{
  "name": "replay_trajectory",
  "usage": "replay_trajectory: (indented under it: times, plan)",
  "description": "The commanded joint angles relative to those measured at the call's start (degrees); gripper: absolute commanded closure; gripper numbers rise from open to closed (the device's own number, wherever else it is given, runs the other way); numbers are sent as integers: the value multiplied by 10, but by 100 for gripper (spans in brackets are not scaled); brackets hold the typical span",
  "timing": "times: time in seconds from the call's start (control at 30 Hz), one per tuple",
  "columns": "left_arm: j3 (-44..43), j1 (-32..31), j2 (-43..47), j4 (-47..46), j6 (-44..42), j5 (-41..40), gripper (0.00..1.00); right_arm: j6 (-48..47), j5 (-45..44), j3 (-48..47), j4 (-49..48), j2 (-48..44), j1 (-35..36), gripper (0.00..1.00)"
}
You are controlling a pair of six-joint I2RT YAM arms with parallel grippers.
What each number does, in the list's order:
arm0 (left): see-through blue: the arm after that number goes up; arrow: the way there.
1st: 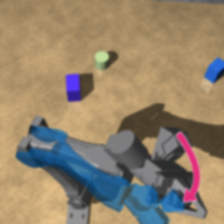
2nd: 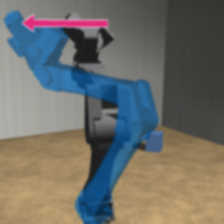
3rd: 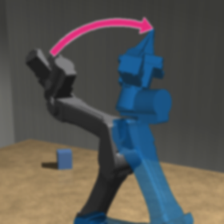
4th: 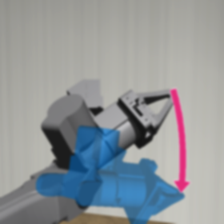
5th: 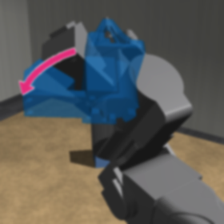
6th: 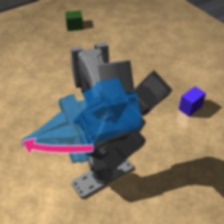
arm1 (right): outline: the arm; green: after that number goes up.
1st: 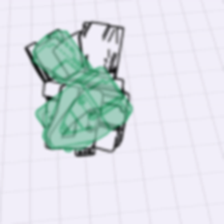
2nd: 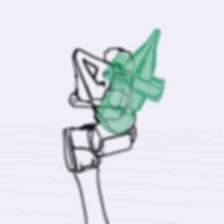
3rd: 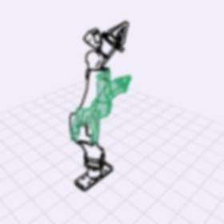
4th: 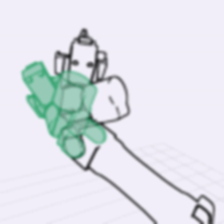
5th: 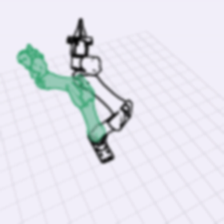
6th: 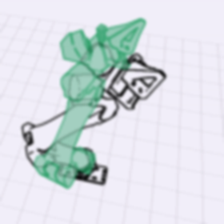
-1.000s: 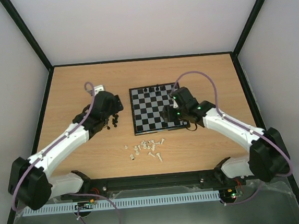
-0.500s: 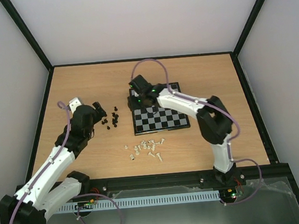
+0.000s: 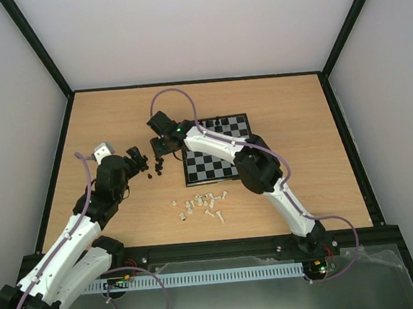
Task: Set up the chess pieces on the board
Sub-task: Pick up the chess piece at the center of the board.
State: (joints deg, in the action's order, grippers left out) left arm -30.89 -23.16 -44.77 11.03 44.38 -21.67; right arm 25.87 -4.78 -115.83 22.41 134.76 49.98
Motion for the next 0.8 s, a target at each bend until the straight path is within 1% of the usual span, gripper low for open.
replay_trajectory:
  times: [0.0, 0.13, 0.27, 0.43, 0.67, 0.77]
  plan:
    - [9, 4, 36, -7, 11, 4, 0, -4, -33, -32, 15, 30, 15, 48]
    - [11, 4, 62, 1, 11, 7, 1, 5, -42, -40, 4, 47, 15, 52]
    - [9, 3, 65, 7, 8, 5, 0, 11, -54, -49, 6, 59, 16, 56]
    - [11, 4, 65, 4, 7, 8, 0, 12, -74, -48, 1, 64, 16, 57]
    - [10, 4, 62, 1, 2, 4, 1, 7, -69, -62, -12, 79, 16, 59]
    - [11, 4, 58, -1, 0, 1, 0, 5, -61, -73, -14, 88, 16, 62]
